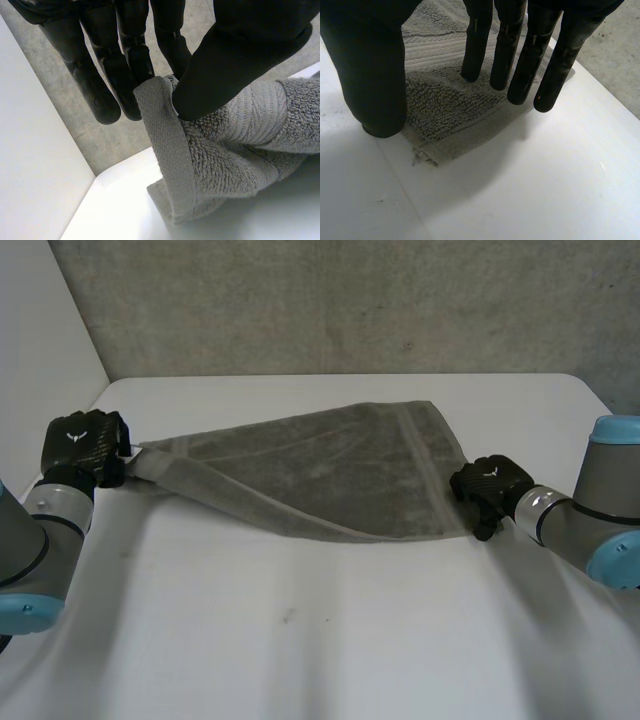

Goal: Fold the towel.

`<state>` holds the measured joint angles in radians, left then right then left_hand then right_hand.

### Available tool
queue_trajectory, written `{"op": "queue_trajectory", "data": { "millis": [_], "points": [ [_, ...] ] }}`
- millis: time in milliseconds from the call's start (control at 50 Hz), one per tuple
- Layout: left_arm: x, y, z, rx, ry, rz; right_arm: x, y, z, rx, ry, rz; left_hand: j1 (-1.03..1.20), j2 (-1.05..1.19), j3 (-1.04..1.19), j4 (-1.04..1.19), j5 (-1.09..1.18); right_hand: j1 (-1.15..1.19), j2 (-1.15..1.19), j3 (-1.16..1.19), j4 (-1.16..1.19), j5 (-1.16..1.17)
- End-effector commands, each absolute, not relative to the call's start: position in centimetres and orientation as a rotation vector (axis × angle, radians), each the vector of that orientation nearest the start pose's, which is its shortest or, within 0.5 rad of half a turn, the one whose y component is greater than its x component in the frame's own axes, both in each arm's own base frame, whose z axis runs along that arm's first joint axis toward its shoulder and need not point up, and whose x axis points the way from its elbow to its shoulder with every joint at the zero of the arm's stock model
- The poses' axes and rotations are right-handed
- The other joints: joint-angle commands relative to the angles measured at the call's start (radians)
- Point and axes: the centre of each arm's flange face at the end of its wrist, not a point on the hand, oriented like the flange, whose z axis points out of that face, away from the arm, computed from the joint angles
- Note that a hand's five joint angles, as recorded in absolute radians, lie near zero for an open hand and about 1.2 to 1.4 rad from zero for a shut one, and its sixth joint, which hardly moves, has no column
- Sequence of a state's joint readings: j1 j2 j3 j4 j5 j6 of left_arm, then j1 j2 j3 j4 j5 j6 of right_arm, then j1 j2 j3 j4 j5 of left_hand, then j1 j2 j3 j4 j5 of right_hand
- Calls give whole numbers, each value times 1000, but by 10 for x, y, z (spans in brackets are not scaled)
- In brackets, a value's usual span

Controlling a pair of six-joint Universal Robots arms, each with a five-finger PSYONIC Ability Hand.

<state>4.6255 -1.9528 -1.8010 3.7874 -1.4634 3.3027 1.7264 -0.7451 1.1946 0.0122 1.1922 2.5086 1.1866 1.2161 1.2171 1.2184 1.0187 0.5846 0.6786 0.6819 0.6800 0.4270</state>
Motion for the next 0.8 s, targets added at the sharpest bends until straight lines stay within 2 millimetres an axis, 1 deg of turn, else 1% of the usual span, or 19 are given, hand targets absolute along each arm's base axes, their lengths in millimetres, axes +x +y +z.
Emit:
{"op": "queue_trajectory", "data": {
  "millis": [20,300,460,700,740,780,800],
  "points": [
    [-172,-346,173,393,2164,-2274,227,-383,111,-1266,2245,-1685,210,180,179,178,203,237,143,140,142,220],
    [-172,-346,173,394,2167,-2271,230,-388,110,-1268,2237,-1703,210,180,179,178,203,237,143,140,142,220],
    [-172,-346,173,394,2167,-2271,232,-393,114,-1262,2225,-1733,210,180,179,178,203,237,143,140,142,220],
    [-172,-346,173,393,2167,-2271,233,-401,119,-1210,2214,-1763,210,180,179,178,203,237,143,140,142,220],
    [-172,-345,172,394,2169,-2269,233,-401,118,-1210,2216,-1760,210,180,179,178,203,249,155,152,154,232],
    [-172,-345,172,394,2169,-2269,235,-400,113,-1214,2217,-1744,210,180,179,178,203,412,318,315,317,396],
    [-172,-345,172,394,2171,-2267,235,-400,113,-1214,2217,-1744,210,180,179,178,203,413,319,316,318,397]
  ]
}}
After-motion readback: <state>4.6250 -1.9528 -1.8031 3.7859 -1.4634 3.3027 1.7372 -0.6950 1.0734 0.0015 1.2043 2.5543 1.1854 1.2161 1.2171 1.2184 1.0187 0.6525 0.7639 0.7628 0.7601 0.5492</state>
